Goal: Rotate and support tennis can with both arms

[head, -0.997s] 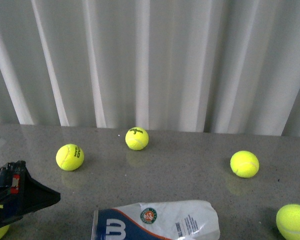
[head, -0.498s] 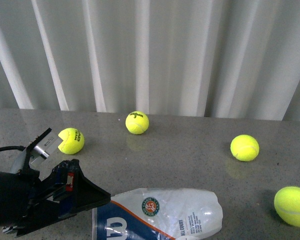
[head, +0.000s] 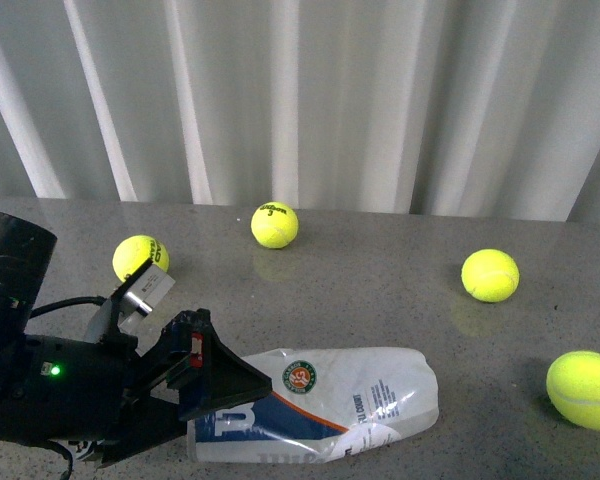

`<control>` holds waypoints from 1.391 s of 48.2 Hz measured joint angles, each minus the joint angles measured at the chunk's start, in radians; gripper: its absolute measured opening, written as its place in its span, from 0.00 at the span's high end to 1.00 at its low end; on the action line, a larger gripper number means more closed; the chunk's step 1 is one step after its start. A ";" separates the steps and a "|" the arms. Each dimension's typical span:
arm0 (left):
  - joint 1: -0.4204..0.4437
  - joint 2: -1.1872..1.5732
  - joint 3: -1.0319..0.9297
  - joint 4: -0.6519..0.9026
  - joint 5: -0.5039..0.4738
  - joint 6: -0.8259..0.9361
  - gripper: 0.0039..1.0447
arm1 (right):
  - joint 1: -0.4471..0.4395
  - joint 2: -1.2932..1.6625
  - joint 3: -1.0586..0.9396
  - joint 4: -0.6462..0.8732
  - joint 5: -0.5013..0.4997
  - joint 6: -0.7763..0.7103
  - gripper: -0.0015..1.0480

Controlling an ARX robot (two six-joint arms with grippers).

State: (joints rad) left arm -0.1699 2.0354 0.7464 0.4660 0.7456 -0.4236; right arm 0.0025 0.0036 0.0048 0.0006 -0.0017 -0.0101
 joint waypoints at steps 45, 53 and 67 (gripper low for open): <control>-0.018 0.013 -0.036 0.180 0.049 -0.247 0.97 | 0.000 0.000 0.000 0.000 0.000 0.000 0.07; -0.019 -0.114 -0.022 0.005 0.022 -0.176 0.97 | 0.000 0.000 0.000 0.000 0.000 0.000 0.07; -0.087 -0.421 0.389 -0.753 -0.253 0.281 0.97 | 0.000 0.000 0.000 0.000 0.000 0.000 0.07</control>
State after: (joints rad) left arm -0.2565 1.6142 1.1355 -0.2867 0.4927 -0.1429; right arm 0.0025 0.0036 0.0048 0.0006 -0.0017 -0.0101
